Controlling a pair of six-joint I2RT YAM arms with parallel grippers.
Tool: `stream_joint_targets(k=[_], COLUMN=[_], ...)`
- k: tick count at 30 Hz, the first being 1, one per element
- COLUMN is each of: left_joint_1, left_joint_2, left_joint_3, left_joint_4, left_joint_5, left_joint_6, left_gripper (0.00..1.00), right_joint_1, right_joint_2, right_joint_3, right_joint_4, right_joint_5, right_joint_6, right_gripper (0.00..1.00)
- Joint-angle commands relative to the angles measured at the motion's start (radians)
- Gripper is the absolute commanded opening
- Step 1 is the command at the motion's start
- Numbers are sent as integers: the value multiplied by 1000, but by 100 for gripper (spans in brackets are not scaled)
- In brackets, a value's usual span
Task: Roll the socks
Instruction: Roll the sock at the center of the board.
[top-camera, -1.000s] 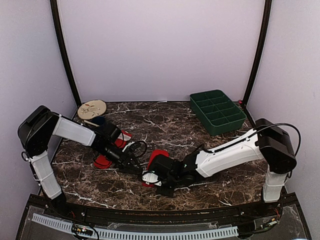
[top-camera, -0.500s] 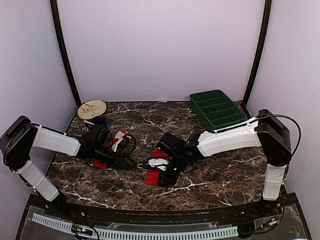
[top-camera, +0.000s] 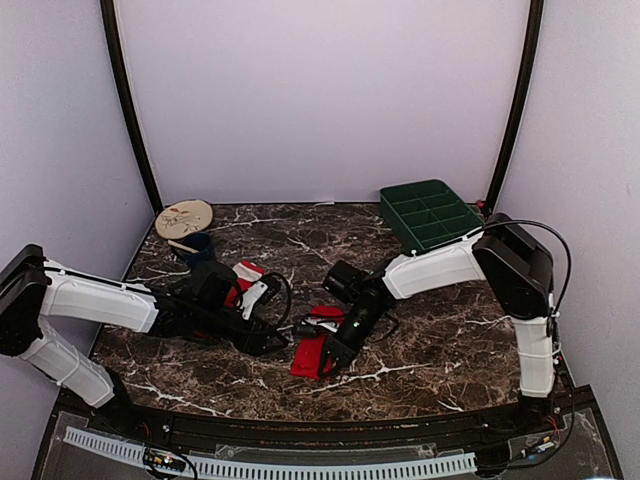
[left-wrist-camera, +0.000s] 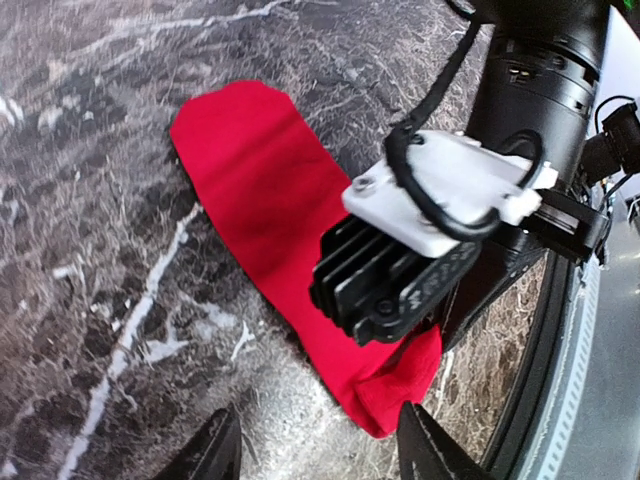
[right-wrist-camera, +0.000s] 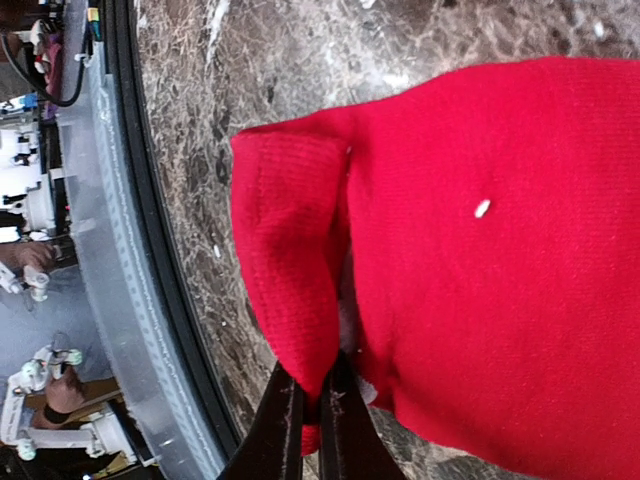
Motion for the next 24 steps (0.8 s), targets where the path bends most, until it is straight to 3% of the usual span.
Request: stream_joint_targets(k=[1,10,24], left_joint_1=[-41,-162,-193], left_joint_2=[-46,-15,68], left_joint_3=[-21,-13,34], left_joint_4=[32,34,14], left_joint_5=[-47,24,67], left_joint_6=[137,426,592], left_gripper=[56,55,49], right_joint_1=[-17,-34,-45], right_joint_2=[30,61,78], right_joint_3=[44,82,101], right_joint_4=[-50,-102,-130], right_joint_5=[-95,-107,-112], right_joint_6=[5,-3,1], right_gripper=[3,2,1])
